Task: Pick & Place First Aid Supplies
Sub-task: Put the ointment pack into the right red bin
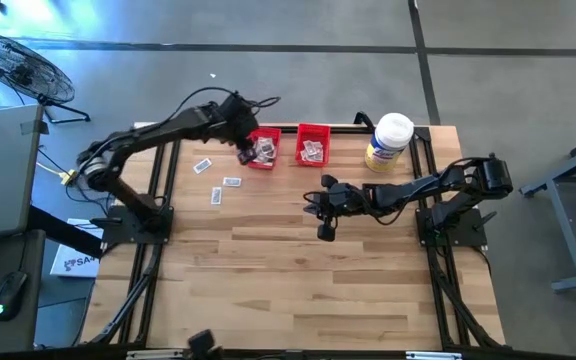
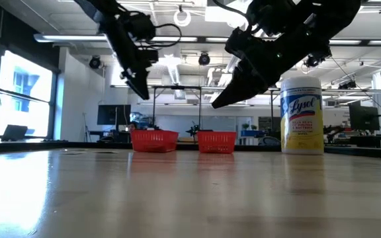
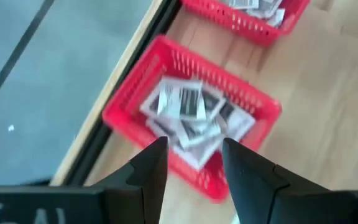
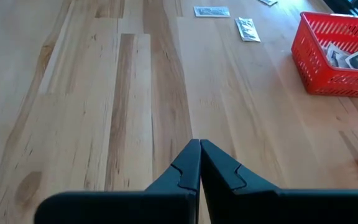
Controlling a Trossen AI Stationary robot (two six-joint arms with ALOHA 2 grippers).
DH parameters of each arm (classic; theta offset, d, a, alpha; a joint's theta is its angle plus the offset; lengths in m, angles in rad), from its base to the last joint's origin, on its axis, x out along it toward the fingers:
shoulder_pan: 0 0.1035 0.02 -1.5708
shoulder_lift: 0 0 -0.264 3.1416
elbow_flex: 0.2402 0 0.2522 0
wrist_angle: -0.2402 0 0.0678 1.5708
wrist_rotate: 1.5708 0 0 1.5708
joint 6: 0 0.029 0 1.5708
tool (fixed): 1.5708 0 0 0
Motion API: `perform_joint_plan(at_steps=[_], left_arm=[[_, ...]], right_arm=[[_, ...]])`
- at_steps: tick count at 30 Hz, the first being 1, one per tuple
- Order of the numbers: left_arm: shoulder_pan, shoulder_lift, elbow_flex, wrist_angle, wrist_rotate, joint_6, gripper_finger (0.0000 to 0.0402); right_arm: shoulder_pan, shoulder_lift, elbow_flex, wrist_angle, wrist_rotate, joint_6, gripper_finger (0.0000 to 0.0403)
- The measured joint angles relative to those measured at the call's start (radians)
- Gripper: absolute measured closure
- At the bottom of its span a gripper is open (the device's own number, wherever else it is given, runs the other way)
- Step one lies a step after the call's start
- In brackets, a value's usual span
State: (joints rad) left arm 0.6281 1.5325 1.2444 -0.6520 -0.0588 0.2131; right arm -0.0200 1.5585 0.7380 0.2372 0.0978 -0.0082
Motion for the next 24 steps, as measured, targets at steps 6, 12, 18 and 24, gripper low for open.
perform_joint_plan(at_steps=[6,12,18,24], left_arm=[[0.0,-0.171,-0.217,0.004,-0.06,-0.128,0.0252],[0.003,-0.239,-0.409,0.065,-0.221,-0.339,0.0252],[0.096,-0.214,-0.496,0.091,-0.245,-0.567,0.0252],[0.239,-0.15,-0.507,0.117,-0.201,-0.638,0.0252]], right_arm=[[0.0,0.0,0.0,-0.014,0.0,0.0,0.04],[0.0,0.0,0.0,-0.01,0.0,0.0,0.04],[0.0,0.0,0.0,0.001,0.0,0.008,0.04],[0.0,0.0,0.0,0.008,0.0,0.008,0.04]])
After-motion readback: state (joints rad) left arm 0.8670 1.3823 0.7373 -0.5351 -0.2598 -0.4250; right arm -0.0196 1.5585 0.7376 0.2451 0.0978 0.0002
